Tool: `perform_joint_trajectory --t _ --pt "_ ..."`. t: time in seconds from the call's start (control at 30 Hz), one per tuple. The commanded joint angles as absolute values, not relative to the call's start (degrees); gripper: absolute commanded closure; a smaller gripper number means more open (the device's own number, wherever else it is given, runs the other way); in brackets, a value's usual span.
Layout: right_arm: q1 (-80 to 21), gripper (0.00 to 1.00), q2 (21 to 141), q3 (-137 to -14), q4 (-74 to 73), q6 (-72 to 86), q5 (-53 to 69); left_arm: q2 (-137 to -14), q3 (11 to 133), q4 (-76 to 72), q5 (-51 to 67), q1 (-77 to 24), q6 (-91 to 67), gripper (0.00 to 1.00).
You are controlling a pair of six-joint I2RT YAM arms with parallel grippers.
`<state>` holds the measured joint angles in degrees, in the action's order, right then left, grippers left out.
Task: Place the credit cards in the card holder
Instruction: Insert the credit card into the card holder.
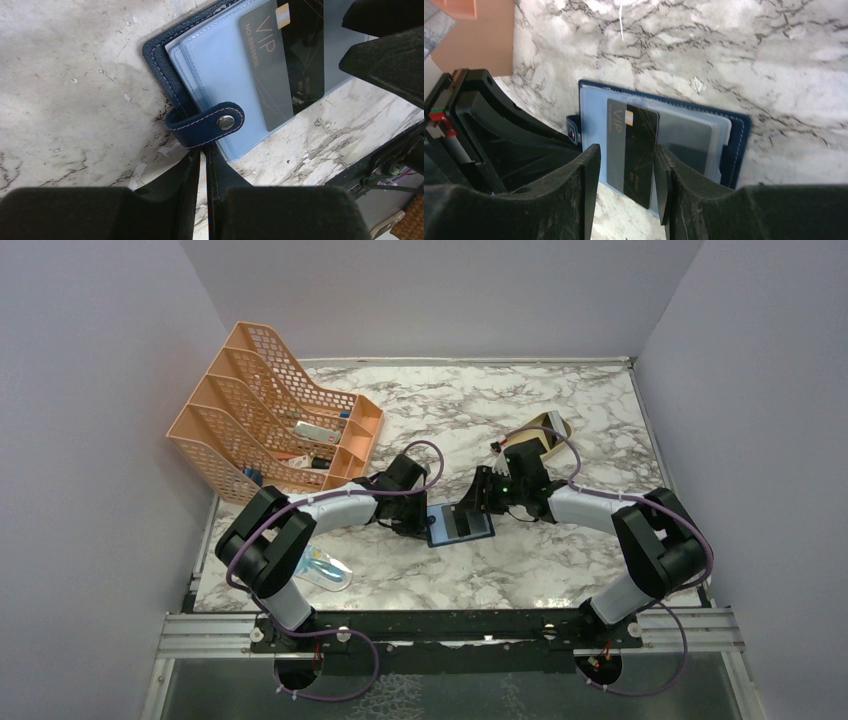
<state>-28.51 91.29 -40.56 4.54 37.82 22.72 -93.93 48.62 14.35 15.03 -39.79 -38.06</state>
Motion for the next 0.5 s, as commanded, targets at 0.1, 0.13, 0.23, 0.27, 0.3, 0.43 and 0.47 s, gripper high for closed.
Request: perform_joint_trajectory --t 0.1,0.13,0.23,0.27,0.3,0.43,0.47 --pt "-28.96 0.57 89.49 -39.17 0.54 35.58 21.85 -94.25 47.55 14.92 15.38 -40.25 -37.98 0.86" --pt "-29.02 0.57 90.06 -39.24 0.83 35.66 22.36 -94.35 47.55 14.80 15.34 -40.25 -37.95 0.86" --pt "-29.99 0.57 91.43 -39.85 0.99 35.75 22.28 -94.56 47.64 14.84 15.37 -40.25 -37.55 0.86" --pt "-30.31 0.57 91.74 -39.98 1.17 35.83 22.10 -94.57 47.70 14.79 15.31 -40.25 -37.53 0.86" --pt "-30.71 0.57 92.02 -40.06 1.37 35.98 22.07 -94.59 47.72 14.79 15.21 -40.25 -37.53 0.86" --pt "-32.49 0.57 93.05 -40.89 2.11 36.67 22.66 -94.53 48.12 14.67 15.03 -40.25 -37.23 0.86" --pt "-32.84 0.57 93.34 -41.03 2.49 37.07 23.08 -94.51 48.22 14.63 15.03 -40.25 -37.07 0.86"
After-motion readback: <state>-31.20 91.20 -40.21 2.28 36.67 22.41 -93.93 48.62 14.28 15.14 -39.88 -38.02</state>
